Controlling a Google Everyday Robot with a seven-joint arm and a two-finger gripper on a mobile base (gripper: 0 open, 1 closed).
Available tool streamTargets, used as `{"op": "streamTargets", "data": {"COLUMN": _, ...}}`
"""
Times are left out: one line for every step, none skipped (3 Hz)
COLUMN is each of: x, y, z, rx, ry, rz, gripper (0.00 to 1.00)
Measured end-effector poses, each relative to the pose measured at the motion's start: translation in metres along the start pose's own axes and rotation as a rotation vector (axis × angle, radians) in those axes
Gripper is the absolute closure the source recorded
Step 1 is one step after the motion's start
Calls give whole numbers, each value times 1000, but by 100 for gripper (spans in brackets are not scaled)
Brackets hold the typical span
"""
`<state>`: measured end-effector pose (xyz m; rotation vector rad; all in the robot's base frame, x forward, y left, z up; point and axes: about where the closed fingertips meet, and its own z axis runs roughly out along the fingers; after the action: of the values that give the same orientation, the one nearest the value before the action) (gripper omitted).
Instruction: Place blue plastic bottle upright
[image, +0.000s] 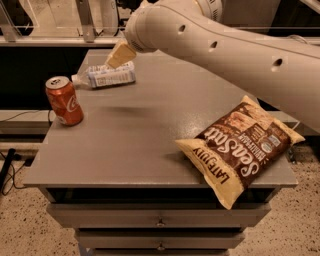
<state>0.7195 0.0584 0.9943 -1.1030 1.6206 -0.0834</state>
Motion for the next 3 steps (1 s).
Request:
{"op": "streamTargets", "data": {"x": -1, "y": -1, "z": 2, "rx": -9, "ry": 13, "rz": -5, "gripper": 0}}
{"op": "streamTargets", "data": {"x": -5, "y": -12, "z": 19, "rx": -50, "ry": 55, "rz": -40, "gripper": 0}}
{"op": "streamTargets", "data": {"x": 0, "y": -29, "z": 39, "rx": -124, "ry": 119, "rz": -104, "gripper": 0}}
